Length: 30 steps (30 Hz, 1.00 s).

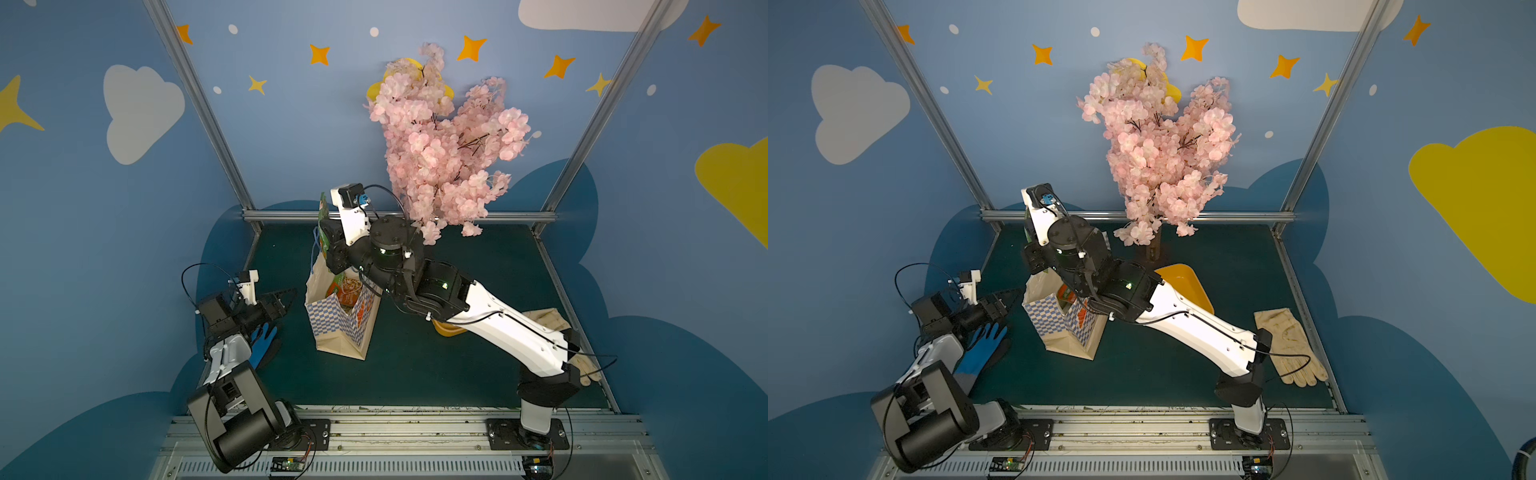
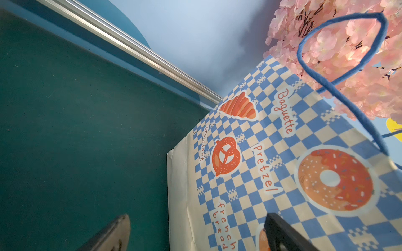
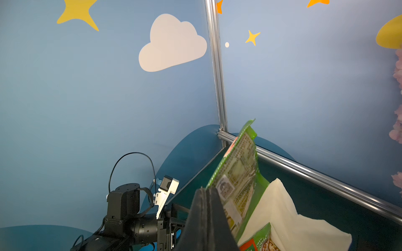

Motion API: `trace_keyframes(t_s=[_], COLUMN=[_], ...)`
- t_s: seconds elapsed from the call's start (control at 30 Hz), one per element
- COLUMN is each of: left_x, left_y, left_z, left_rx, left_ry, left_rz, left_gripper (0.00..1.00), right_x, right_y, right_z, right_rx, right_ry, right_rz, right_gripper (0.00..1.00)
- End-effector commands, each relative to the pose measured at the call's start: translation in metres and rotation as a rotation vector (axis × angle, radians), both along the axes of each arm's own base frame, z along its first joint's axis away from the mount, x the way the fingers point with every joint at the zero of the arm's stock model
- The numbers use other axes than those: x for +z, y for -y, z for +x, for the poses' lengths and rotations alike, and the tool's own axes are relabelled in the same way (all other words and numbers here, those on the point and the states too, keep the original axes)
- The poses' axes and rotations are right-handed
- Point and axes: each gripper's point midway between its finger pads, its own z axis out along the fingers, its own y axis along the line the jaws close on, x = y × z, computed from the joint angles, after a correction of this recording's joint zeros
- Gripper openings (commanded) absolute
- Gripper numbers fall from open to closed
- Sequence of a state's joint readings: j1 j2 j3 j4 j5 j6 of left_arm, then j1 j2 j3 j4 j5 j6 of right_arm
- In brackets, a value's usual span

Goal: Place the condiment packets inside the bag
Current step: Place the condiment packet in the paper bag.

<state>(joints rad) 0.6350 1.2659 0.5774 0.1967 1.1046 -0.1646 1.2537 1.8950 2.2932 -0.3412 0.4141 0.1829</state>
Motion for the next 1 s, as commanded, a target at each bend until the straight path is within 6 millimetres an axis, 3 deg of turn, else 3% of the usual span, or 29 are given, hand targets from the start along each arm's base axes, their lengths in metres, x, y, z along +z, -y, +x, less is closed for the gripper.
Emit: trace_keyframes(t_s=[0.0, 0.27, 0.3, 0.4, 0.47, 0.57, 0.77, 0.83, 0.9, 0.97], left_x=[0.007, 0.006, 0.006, 0.006, 0.005, 0.005, 0.006, 0.006, 0.005, 0.005], left_y=[0.001, 0.000, 0.000, -0.001, -0.001, -0.001, -0.001, -0.001, -0.002, -0.002], left_z=[-0.001, -0.001, -0.001, -0.001, -0.001, 0.000, -0.001, 0.000, 0.000, 0.001], left_rx=[-0.012, -0.009, -0.007, -0.007, -0.006, -0.005, -0.004, 0.000, 0.009, 0.019], left_ry=[0.026, 0.022, 0.022, 0.024, 0.021, 0.020, 0.021, 0.020, 0.020, 0.018], left_rz=[0.006, 0.002, 0.003, 0.007, 0.004, 0.004, 0.005, 0.010, 0.020, 0.032], left_gripper=[1.00, 1.00, 1.00, 1.00, 1.00, 1.00, 1.00, 1.00, 1.00, 1.00], right_x=[0.001, -0.024, -0.028, -0.036, -0.036, -0.034, -0.032, -0.040, -0.048, -0.067], right_y=[0.002, 0.010, 0.013, 0.021, 0.029, 0.039, 0.083, 0.102, 0.128, 0.162], right_z=[0.003, 0.019, 0.021, 0.026, 0.026, 0.023, 0.012, 0.010, 0.010, 0.014], right_rx=[-0.005, -0.051, -0.058, -0.080, -0.095, -0.100, -0.142, -0.169, -0.211, -0.277], right_ry=[-0.013, -0.053, -0.061, -0.071, -0.068, -0.055, -0.028, -0.019, -0.006, -0.002], right_rz=[0.005, -0.030, -0.038, -0.058, -0.066, -0.076, -0.113, -0.139, -0.164, -0.205], right_gripper=[0.00, 0.00, 0.05, 0.51, 0.67, 0.84, 0.94, 0.97, 0.98, 0.98])
